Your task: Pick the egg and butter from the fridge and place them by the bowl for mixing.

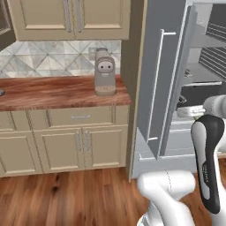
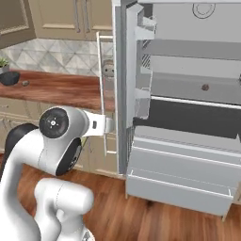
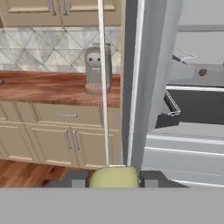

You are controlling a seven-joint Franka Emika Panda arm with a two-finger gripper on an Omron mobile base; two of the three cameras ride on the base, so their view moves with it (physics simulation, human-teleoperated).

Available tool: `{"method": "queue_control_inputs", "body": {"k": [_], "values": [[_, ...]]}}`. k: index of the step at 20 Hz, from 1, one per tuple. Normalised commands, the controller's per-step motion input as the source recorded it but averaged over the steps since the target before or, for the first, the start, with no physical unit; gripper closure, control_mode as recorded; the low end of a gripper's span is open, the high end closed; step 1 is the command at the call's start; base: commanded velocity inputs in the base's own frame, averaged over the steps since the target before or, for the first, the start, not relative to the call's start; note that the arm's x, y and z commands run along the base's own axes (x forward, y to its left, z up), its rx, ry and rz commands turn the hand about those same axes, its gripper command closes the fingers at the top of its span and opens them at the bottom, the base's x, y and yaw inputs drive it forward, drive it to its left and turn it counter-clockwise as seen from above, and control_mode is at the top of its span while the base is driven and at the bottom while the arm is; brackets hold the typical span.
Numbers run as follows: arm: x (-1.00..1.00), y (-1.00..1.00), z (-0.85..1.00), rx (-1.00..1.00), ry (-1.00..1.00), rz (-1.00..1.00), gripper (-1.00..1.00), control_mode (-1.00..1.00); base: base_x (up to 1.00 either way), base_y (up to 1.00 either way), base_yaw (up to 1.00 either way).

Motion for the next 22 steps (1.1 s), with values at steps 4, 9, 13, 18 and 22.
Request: {"method": "queue_control_inputs", "body": {"k": [4, 9, 13, 18, 22], "values": [[0.0, 0.0, 0.0, 0.0, 0.0, 0.0, 1.0, 1.0, 0.06, 1.0, 0.07], [0.0, 0.0, 0.0, 0.0, 0.0, 0.0, 1.0, 1.0, 0.36, 1.0, 0.06], [0.0, 0.0, 0.0, 0.0, 0.0, 0.0, 1.0, 1.0, 0.76, 1.0, 0.01], [0.0, 0.0, 0.0, 0.0, 0.0, 0.0, 1.0, 1.0, 1.0, 1.0, 0.0], [0.0, 0.0, 0.0, 0.0, 0.0, 0.0, 1.0, 1.0, 0.99, 1.0, 0.0]]}}
